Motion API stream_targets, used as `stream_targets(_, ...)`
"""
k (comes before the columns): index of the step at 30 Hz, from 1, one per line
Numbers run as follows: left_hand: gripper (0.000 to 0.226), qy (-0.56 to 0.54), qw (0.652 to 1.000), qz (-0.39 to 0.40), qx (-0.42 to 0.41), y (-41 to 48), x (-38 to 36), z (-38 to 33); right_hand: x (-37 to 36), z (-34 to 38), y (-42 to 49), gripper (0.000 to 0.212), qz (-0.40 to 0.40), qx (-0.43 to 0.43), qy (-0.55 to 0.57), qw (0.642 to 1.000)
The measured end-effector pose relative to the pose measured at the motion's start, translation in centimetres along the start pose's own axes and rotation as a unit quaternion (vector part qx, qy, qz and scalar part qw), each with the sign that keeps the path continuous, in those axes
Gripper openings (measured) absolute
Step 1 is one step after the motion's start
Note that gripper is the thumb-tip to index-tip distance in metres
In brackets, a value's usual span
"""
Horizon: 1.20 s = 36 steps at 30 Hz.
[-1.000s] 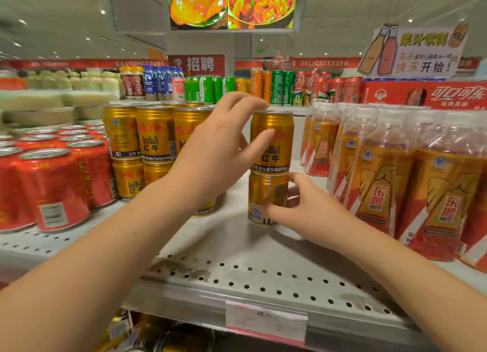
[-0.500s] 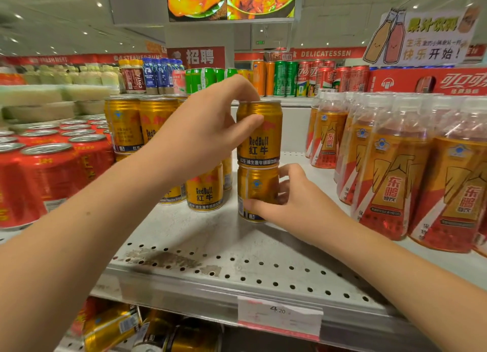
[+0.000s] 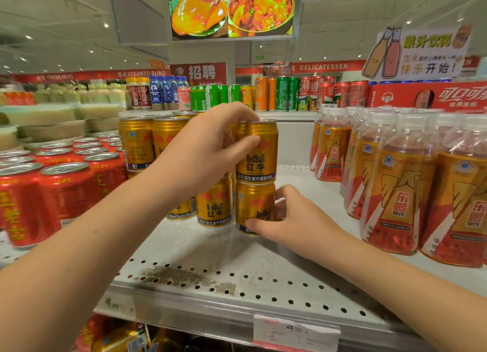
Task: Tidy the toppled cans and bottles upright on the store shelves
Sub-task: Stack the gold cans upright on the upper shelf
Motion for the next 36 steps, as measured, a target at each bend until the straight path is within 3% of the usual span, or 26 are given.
stream_targets(9, 0.032, 0.013, 1.000, -0.015, -0.001, 0.1, -0.6, 0.7, -0.4, 1.1, -0.1, 0.067, -0.038, -0.010, -0.077, 0.996)
stream_targets(16, 0.054, 0.021, 0.999, -0.008, -0.028, -1.0, -0.8, 1.0, -1.0, 1.1, 0.3, 0.069, -0.031, -0.037, -0.092, 0.995)
stream_targets(20, 0.027, 0.010, 0.998, -0.049, -0.031, -3.5, 0.5, 1.5, -0.3, 1.4, -0.7, 0.079, 0.023, -0.056, -0.015, 0.998)
stream_targets(23, 0.008, 0.013, 1.000, -0.006, -0.003, -6.6, 1.0, 3.0, 1.2, 1.5, -4.1, 0.083, 0.033, -0.009, -0.086, 0.996)
stream_targets(27, 0.016, 0.026, 0.994, 0.095, 0.051, -11.1, -0.2, 5.1, 2.7, 1.8, -9.8, 0.047, -0.036, 0.063, -0.214, 0.974)
stream_targets(30, 0.019, 0.024, 0.994, 0.099, 0.049, -12.7, -0.6, 5.3, 2.8, 2.1, -11.3, 0.032, -0.107, 0.064, -0.224, 0.967)
stream_targets(36, 0.021, 0.056, 0.997, 0.037, 0.044, -13.5, -0.1, 4.8, 2.4, 2.0, -13.0, 0.041, -0.230, 0.067, -0.276, 0.931)
Point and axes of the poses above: each hand's wrist, its own y-axis towards the middle knuckle, its own x-axis out of the back of the hand, z = x × y, the point moved 5 cm from there along y, towards the middle knuckle, and after that the axes turned 5 degrees about -z, right-handed, at the moved point
